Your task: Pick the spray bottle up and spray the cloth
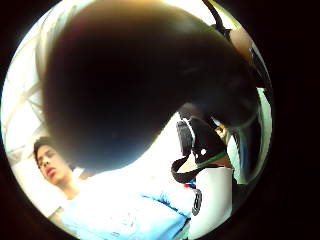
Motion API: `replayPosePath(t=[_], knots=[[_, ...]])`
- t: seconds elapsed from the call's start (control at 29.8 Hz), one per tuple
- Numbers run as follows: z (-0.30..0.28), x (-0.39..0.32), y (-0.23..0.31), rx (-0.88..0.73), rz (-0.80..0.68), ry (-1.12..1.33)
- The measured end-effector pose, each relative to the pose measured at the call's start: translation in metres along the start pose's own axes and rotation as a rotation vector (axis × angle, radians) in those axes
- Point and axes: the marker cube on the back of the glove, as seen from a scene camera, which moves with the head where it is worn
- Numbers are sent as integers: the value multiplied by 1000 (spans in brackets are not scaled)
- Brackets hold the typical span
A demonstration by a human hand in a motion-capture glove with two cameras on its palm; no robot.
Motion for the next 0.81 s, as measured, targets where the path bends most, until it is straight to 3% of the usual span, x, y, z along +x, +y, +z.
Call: replayPosePath(t=[0.23, 0.57, 0.81], knots=[[-80, -14, 30, -23, -4, 206], [-192, 3, 103, -55, 155, 532], [-235, 20, 171, -18, 264, 726]])
